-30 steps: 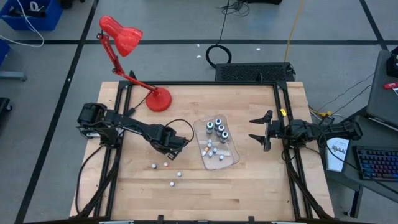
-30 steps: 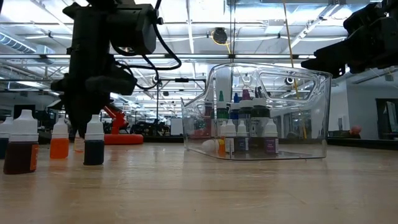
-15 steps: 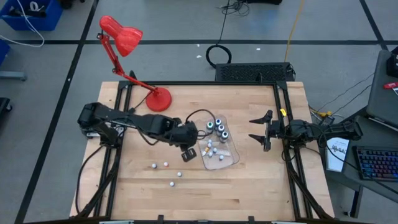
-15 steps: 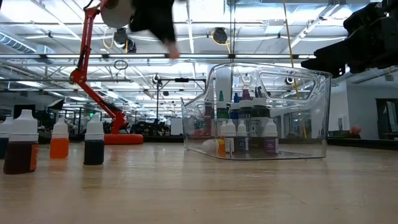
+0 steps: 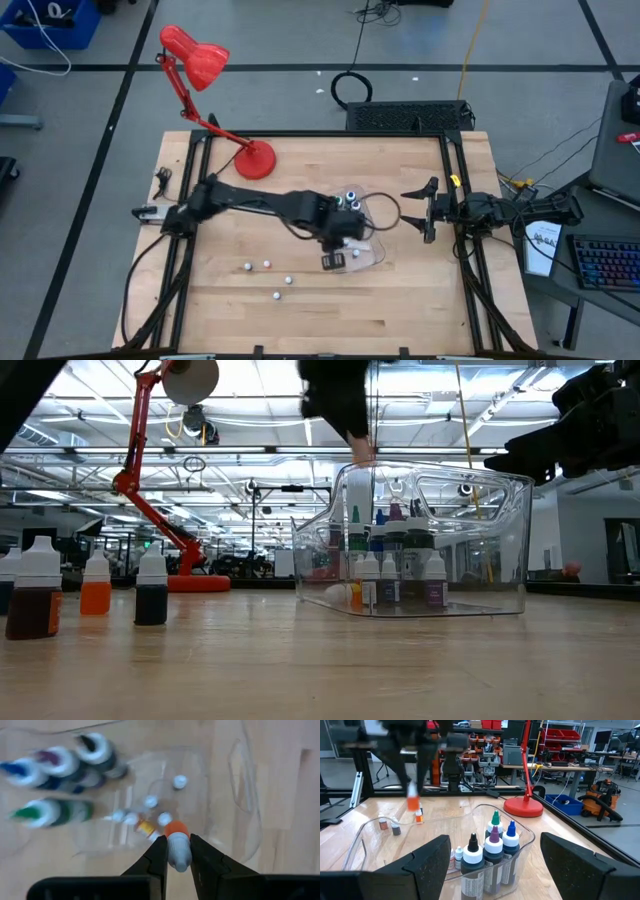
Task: Pick & Place food coloring
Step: Put the orange food coloring bottle into the transparent container
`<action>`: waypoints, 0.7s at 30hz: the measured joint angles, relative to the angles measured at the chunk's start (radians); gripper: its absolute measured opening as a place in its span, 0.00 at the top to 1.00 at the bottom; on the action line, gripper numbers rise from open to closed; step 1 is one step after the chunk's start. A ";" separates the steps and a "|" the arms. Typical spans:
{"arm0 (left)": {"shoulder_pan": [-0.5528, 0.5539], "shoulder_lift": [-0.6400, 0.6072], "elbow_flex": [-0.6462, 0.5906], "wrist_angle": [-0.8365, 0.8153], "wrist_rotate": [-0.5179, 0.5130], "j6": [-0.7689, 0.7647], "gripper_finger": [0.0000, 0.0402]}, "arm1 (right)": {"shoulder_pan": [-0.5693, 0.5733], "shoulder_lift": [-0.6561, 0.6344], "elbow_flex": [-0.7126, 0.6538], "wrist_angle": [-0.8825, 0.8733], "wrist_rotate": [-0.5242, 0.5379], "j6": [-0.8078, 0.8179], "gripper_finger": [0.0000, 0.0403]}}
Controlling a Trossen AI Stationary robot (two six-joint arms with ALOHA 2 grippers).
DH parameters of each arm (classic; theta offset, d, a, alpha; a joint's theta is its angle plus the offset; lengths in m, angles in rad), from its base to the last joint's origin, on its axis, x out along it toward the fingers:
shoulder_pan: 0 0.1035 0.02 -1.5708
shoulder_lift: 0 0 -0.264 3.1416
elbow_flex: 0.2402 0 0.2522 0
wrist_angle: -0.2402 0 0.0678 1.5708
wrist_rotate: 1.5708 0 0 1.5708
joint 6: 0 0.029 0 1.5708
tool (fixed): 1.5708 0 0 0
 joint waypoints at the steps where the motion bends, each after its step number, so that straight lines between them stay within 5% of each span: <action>1: -0.001 0.029 0.030 -0.011 0.016 0.015 0.85 | 0.000 0.000 0.000 0.000 0.000 0.000 0.27; 21: 0.014 0.204 0.080 -0.001 0.028 0.080 0.85 | 0.000 0.000 0.000 -0.001 0.000 0.000 0.27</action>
